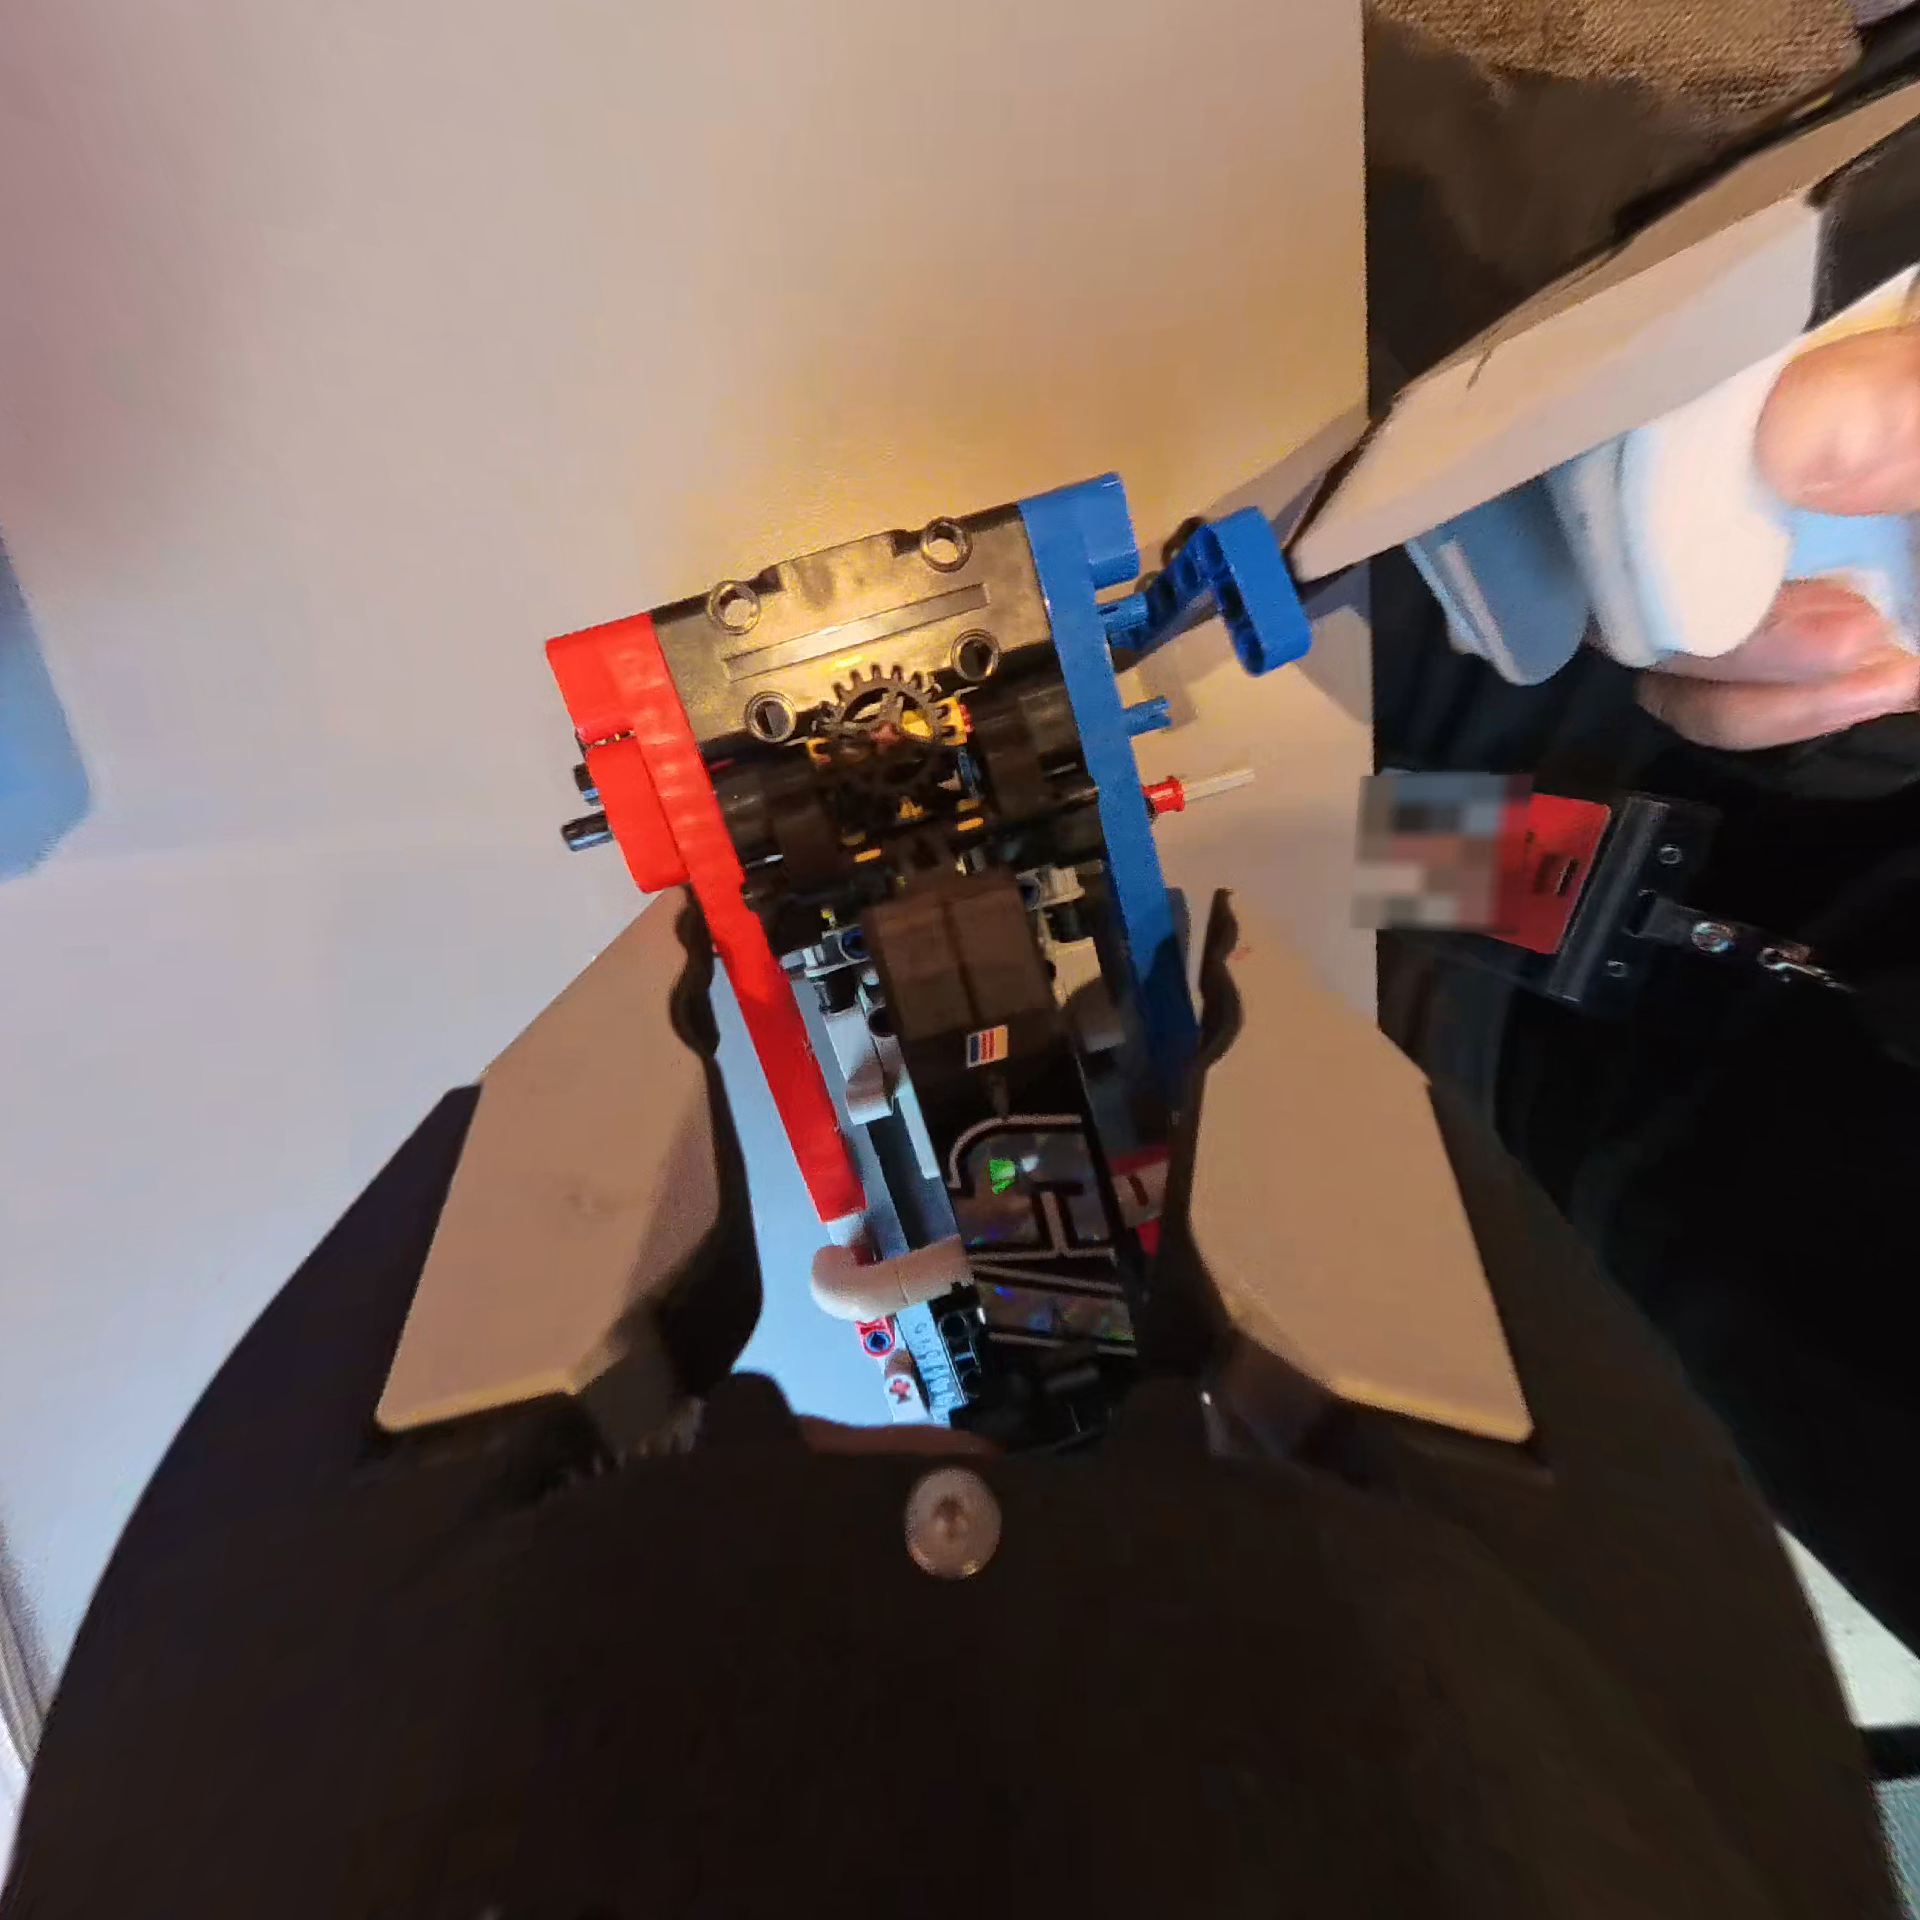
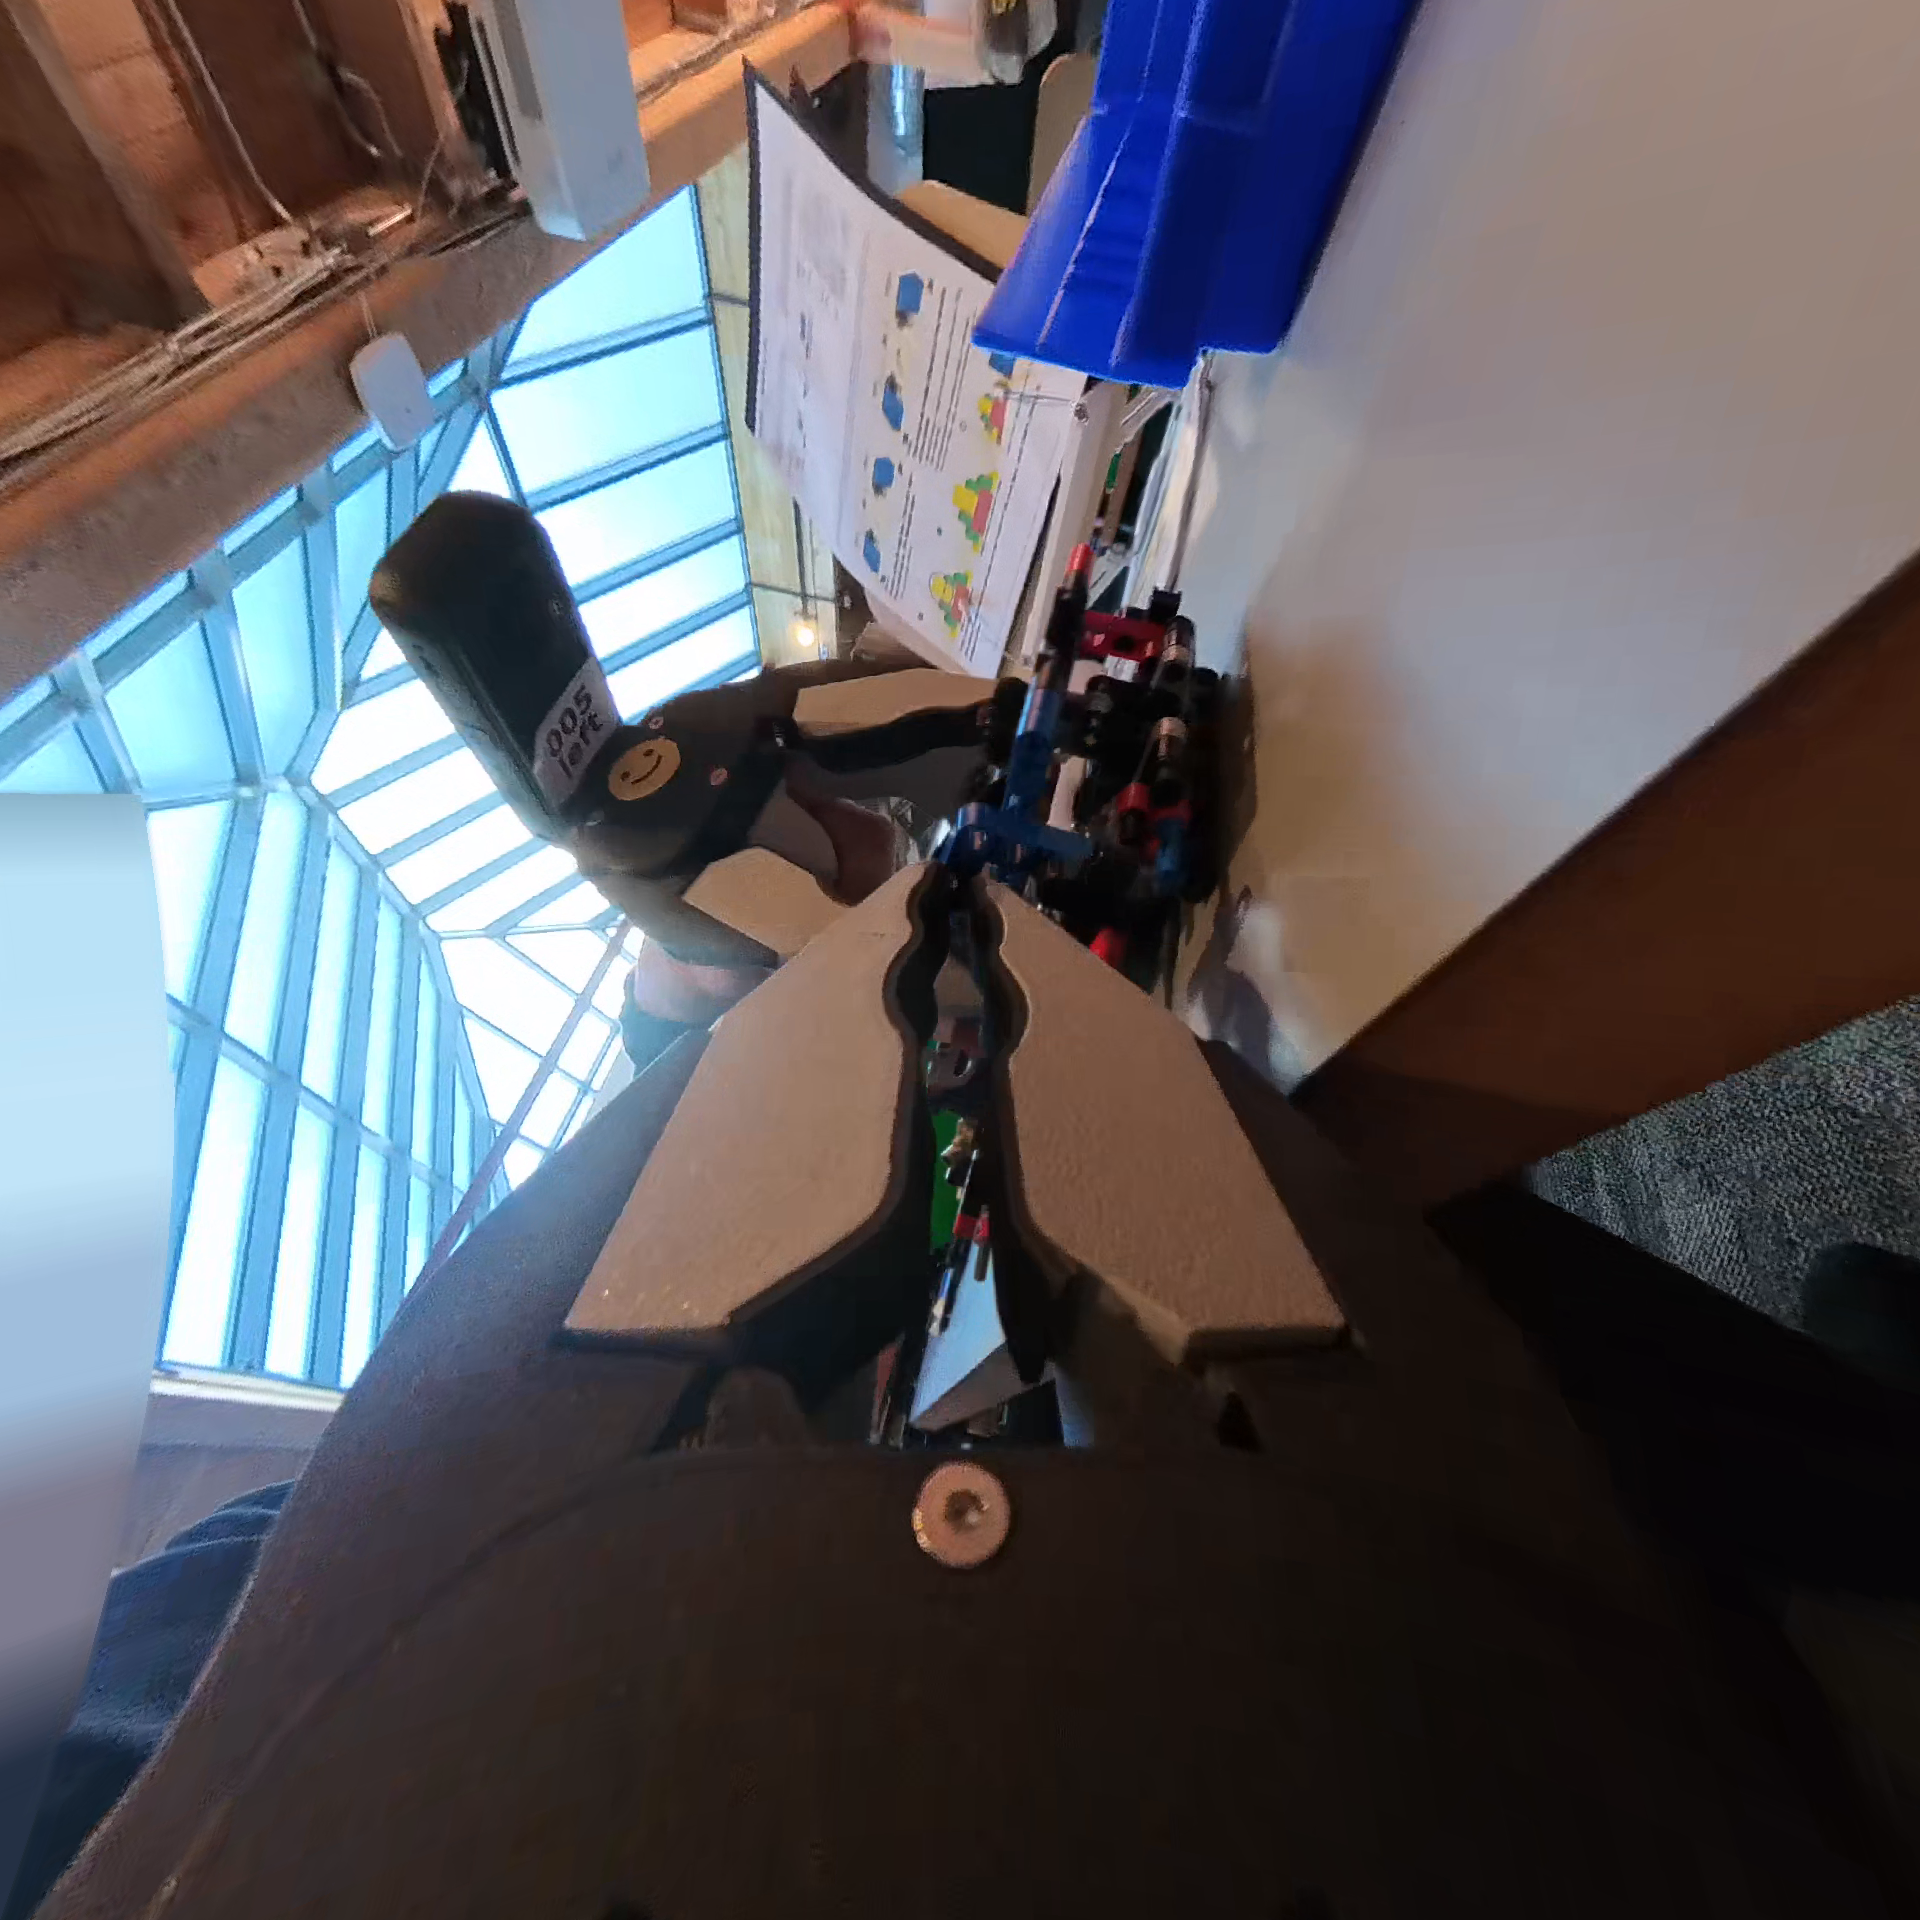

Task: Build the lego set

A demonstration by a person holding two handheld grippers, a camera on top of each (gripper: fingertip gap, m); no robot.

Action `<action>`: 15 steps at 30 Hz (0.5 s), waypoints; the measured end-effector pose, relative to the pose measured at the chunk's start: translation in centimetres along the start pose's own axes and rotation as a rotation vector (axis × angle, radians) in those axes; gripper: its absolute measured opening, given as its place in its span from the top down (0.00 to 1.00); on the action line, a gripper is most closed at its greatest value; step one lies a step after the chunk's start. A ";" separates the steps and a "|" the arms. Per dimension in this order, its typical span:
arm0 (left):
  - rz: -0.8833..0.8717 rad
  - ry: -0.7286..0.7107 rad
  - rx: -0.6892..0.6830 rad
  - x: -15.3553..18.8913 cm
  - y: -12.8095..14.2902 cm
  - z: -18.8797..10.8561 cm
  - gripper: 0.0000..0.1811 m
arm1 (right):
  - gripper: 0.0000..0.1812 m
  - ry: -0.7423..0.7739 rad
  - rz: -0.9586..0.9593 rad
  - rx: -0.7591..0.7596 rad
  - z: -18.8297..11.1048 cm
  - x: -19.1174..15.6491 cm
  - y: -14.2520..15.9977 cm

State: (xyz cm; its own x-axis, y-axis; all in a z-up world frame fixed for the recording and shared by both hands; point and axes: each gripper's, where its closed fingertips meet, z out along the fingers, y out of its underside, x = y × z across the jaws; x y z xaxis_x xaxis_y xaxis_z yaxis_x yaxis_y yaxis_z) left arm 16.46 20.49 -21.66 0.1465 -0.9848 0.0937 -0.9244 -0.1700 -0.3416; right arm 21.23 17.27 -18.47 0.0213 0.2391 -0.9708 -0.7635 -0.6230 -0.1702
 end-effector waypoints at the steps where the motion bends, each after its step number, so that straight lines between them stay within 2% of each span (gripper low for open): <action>1: 0.004 0.005 0.006 0.0 0.0 0.0 0.49 | 1.00 -0.004 0.011 0.007 0.1 0.1 0.0; 6: 0.000 0.033 0.025 -0.1 -0.2 -0.1 0.52 | 1.00 -0.013 0.022 0.014 0.6 0.2 0.3; 11: 0.001 0.036 0.042 -0.1 -0.5 0.0 0.52 | 1.00 0.053 -0.011 0.044 0.8 0.8 0.6; 15: -0.019 0.059 0.081 -0.3 -0.7 0.0 0.53 | 1.00 0.019 -0.001 0.084 1.0 0.8 0.1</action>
State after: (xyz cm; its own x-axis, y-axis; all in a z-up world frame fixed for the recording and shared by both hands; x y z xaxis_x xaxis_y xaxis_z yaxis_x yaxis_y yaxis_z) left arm 17.09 20.89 -21.42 0.1407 -0.9779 0.1546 -0.8897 -0.1934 -0.4136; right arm 20.57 18.16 -19.05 0.0340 0.2251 -0.9737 -0.8149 -0.5578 -0.1574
